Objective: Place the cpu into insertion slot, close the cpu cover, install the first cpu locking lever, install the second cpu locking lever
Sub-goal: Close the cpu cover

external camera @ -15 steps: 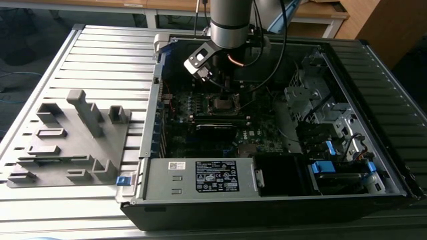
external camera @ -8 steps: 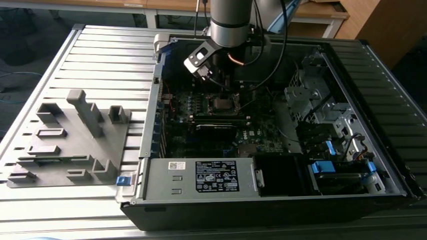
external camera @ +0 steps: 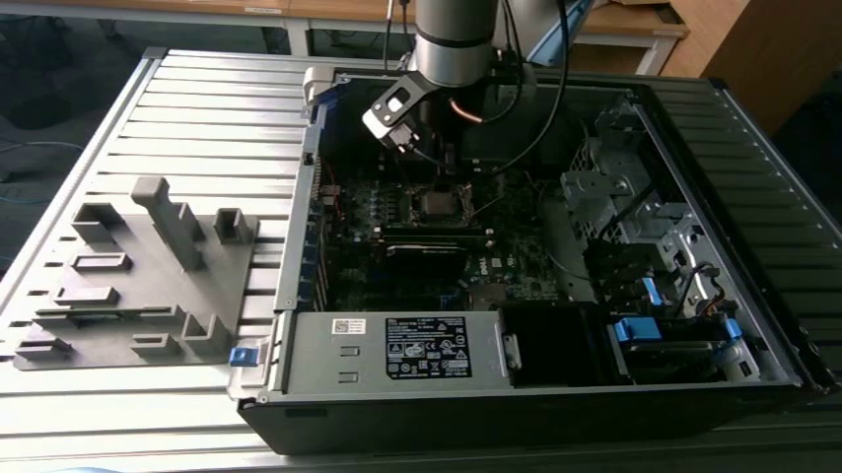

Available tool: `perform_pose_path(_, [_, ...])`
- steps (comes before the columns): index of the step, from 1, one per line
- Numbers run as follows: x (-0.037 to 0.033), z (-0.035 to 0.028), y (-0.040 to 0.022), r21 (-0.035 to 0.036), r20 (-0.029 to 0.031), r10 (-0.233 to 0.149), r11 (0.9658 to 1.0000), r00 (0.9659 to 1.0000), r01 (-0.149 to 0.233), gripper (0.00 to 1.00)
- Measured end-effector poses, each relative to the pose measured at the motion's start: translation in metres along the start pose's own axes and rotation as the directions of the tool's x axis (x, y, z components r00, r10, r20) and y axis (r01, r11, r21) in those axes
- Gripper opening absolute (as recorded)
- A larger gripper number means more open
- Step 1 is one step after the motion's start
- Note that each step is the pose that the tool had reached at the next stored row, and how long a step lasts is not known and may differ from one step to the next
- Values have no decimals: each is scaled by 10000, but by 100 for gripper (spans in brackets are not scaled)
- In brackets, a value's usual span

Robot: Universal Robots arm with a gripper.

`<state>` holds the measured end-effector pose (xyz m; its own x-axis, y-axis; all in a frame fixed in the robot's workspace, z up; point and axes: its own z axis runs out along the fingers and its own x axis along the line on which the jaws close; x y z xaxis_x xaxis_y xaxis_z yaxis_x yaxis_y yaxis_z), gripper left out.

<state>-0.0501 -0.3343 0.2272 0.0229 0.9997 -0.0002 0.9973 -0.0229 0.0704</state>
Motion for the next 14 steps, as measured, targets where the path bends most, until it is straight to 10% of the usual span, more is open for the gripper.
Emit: perform_pose_path(14, [0,-126,9,1,1,0,10000,10000,0,11])
